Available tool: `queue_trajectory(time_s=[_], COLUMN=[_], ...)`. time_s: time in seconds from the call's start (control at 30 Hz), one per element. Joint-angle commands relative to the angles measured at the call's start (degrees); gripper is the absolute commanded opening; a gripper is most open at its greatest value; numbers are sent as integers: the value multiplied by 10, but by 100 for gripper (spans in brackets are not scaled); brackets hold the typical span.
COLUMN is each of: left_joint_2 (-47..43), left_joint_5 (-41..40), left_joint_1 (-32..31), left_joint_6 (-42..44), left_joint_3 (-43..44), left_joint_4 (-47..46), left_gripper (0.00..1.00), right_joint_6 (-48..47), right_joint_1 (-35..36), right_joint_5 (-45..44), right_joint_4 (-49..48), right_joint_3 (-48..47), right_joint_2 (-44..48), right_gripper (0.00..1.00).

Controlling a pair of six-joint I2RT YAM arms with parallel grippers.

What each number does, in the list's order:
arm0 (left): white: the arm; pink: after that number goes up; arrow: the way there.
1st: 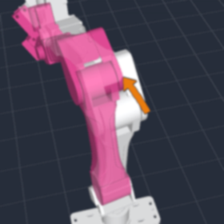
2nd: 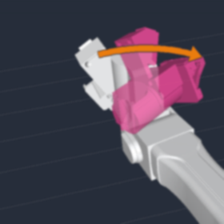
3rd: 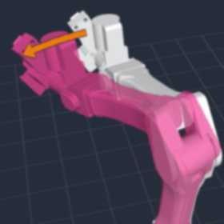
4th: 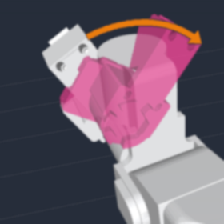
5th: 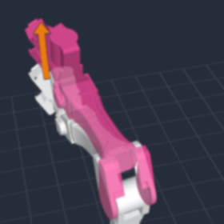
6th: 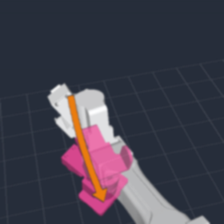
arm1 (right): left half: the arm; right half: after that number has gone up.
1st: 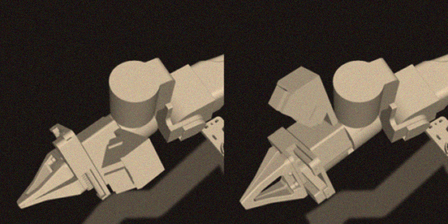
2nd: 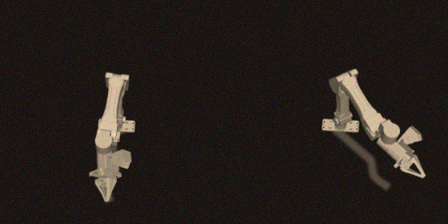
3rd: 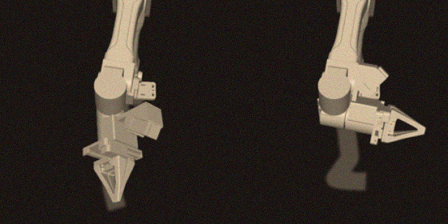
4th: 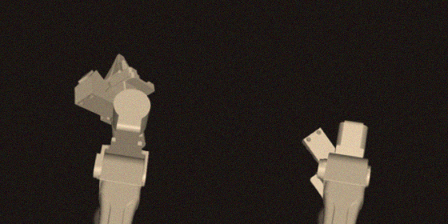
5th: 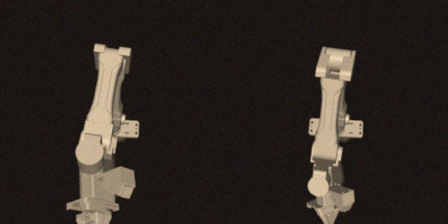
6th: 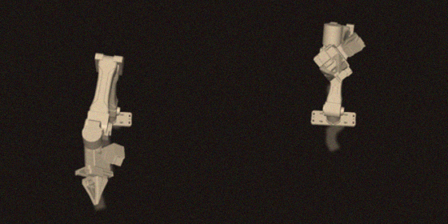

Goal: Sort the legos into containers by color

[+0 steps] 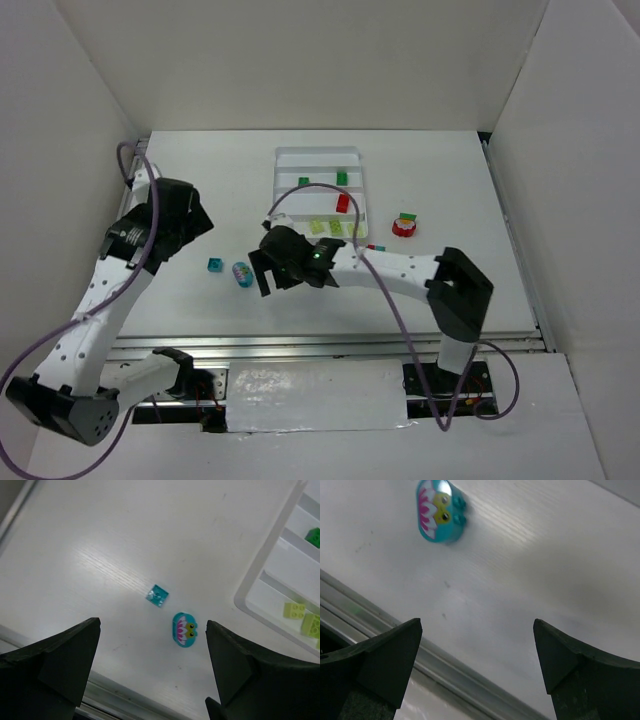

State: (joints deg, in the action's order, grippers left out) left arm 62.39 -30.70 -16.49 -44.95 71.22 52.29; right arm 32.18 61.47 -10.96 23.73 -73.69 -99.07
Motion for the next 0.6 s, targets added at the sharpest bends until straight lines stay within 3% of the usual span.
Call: queue_trajectory(time_s=[0.0,0.1,0.2,0.43,0.47,0.57], left_joint_2=[-57,-102,-149,-206,-202,-185], left_joint_5=[-82,-146,-140,-113,-108,-104], left_joint_1=[13,25,28,41,41,43], left_joint_6=[7,-15,-22,6,7,12], left_joint_3=[-26,-81,-103,-128,-127,-122], left_joint_4=[55,60,39,-6,-8,-4], left_gripper=[99,100,100,100,99,99], right_joint_6=[-28,-45,-56,-77,-80,-90], right_joint_1=[6,7,8,7,7,7], right_joint_5=[4,6,5,-18,-20,-13], right_joint_4=[18,50,78,104,103,87], right_joint_3=[-108,-209,-292,-389,-392,-386], right_joint_2=[-90,-183,-256,-350,-357,-362], right_gripper=[100,100,100,98,97,72])
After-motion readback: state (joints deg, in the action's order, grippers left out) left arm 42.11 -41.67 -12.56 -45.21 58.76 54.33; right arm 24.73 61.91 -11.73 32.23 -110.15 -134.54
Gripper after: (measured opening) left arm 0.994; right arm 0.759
